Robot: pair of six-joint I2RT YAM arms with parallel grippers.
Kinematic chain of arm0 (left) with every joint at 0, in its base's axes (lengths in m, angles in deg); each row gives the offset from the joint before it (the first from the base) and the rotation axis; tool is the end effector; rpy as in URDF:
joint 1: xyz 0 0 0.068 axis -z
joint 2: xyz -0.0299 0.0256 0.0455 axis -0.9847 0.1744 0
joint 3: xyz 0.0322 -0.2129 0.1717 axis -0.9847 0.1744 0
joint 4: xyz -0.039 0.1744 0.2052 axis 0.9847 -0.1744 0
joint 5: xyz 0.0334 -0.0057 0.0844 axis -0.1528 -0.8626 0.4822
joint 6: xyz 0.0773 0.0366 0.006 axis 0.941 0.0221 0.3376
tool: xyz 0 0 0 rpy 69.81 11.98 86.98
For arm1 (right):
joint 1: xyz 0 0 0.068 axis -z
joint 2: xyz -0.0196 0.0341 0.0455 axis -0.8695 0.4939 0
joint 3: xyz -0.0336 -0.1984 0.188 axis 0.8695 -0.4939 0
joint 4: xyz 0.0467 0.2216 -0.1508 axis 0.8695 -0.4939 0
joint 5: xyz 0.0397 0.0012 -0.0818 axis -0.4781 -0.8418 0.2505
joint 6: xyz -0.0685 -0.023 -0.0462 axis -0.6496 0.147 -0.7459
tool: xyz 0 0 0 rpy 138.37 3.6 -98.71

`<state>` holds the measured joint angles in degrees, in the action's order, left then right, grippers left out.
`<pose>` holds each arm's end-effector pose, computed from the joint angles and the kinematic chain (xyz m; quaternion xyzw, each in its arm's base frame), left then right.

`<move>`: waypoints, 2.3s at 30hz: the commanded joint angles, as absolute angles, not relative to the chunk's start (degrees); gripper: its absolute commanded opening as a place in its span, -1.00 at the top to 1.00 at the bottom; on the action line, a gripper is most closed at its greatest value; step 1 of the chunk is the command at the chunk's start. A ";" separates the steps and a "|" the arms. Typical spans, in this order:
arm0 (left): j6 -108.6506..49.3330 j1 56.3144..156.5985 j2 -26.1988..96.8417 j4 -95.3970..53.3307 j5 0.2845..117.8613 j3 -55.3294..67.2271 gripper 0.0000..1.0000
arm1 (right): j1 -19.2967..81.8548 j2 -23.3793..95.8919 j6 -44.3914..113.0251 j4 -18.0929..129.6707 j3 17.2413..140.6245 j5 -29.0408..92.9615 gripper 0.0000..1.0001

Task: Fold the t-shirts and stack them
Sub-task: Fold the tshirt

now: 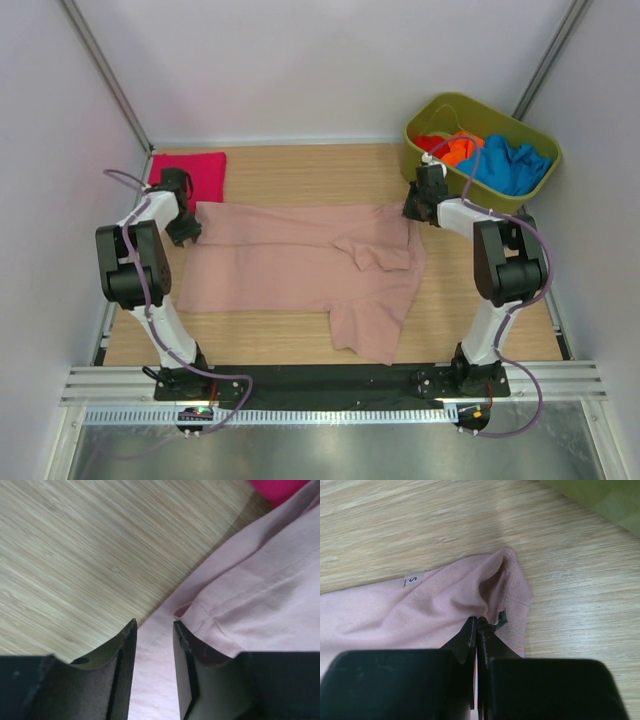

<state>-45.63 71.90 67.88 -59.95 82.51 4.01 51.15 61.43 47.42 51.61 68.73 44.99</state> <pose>0.3905 0.0753 0.1355 -0.3199 0.9236 0.1001 0.1860 0.4277 0.0625 0.1406 0.1036 0.9192 0.0529 0.3762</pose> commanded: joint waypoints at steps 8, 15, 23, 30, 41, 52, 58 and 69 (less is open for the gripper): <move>-51.56 68.71 60.46 -55.39 74.19 7.19 0.09 | 51.18 61.70 48.51 54.45 70.27 43.82 0.97; -54.11 68.62 62.13 -52.23 70.06 8.16 0.09 | 51.18 61.79 48.51 54.36 70.36 43.82 0.97; -55.43 68.62 66.44 -51.70 70.14 7.81 0.40 | 51.09 62.14 48.51 54.36 70.97 44.61 0.98; -55.87 68.62 66.09 -53.63 77.00 7.89 1.00 | 51.18 62.49 49.56 54.63 72.38 50.23 0.97; -56.31 68.62 68.28 -53.11 76.56 6.75 0.99 | 51.35 63.98 49.91 55.50 72.56 52.60 0.98; -55.96 68.62 68.90 -54.42 80.07 6.49 0.99 | 51.18 64.07 49.21 62.27 72.65 54.44 0.98; -56.22 68.71 68.99 -55.30 79.90 5.70 0.92 | 51.18 65.39 49.04 62.89 73.08 53.24 0.98; -51.13 68.88 64.24 -57.77 73.86 -3.00 0.03 | 49.68 60.04 49.38 43.84 78.53 47.87 0.15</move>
